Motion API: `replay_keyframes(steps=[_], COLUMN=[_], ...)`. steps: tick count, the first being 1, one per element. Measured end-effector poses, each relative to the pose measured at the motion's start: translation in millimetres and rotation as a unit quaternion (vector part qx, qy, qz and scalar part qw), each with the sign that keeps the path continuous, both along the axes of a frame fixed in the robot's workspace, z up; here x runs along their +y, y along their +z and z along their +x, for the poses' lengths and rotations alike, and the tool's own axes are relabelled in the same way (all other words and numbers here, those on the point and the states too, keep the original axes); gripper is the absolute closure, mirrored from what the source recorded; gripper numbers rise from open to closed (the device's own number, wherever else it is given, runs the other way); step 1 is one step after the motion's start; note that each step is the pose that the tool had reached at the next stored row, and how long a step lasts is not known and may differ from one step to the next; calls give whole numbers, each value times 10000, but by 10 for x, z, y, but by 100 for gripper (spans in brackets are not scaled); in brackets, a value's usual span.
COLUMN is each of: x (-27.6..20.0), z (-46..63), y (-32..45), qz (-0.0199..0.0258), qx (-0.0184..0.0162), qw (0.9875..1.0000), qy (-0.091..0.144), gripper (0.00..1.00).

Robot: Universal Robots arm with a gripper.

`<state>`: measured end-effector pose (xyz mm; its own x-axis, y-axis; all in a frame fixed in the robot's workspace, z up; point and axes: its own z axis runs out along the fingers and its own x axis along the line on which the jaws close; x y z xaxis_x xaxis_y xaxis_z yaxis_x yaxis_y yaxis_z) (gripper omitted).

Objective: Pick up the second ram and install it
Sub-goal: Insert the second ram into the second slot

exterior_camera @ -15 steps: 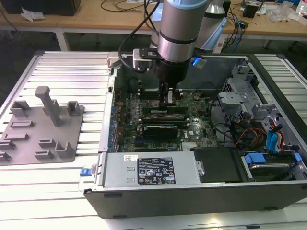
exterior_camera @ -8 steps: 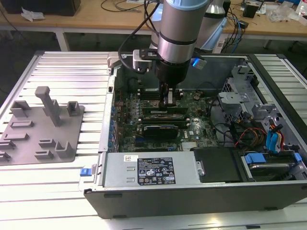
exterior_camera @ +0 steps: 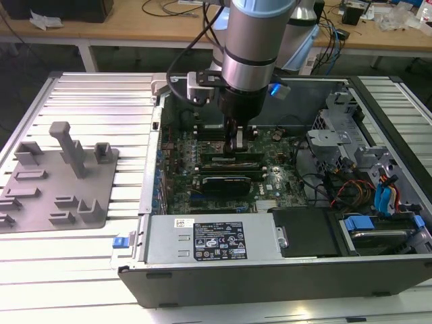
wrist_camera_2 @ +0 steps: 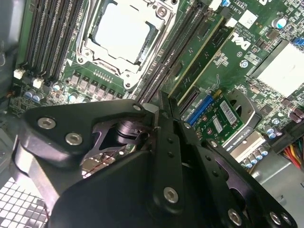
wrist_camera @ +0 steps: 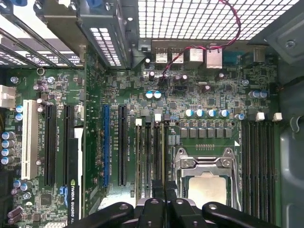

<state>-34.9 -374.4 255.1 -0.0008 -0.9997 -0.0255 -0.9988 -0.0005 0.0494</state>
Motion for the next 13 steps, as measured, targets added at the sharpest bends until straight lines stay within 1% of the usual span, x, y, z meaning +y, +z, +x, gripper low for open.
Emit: replay_keyframes(steps=[5,9,13], x=[-22,-22,-22], z=[0,0,10], y=[-47,-133,-145], qz=[0,0,0], qx=[0,0,0], qw=[10000,10000,10000], qy=[0,-30,-50], gripper=[91,91,91])
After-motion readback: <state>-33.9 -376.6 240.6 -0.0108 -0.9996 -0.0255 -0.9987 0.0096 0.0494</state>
